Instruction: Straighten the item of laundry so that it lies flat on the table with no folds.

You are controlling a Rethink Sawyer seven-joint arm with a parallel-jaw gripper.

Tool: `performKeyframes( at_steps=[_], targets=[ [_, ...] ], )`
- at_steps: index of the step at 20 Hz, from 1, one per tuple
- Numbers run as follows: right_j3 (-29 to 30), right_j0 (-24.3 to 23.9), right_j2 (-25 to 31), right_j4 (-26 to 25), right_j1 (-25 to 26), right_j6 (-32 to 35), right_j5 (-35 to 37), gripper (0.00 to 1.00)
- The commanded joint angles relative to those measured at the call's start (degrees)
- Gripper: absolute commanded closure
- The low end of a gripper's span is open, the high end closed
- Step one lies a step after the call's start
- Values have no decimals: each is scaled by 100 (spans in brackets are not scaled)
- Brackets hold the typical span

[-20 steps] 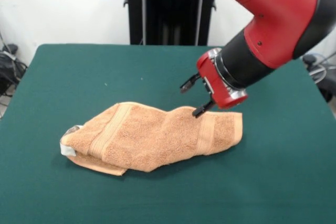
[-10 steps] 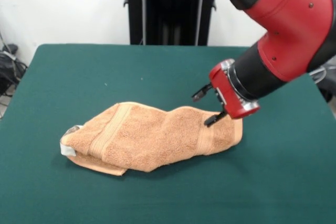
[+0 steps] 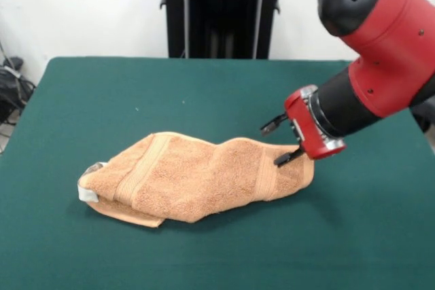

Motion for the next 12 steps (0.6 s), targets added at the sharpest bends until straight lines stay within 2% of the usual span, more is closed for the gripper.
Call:
performKeyframes(
  at_steps=[1,8,12],
  targets=[
    [-67,139,267,349,-134,1745,725,0],
    [32,103,310,321,-363,1618,841,0],
    [199,73,366,259,-415,1533,634,0]
  ],
)
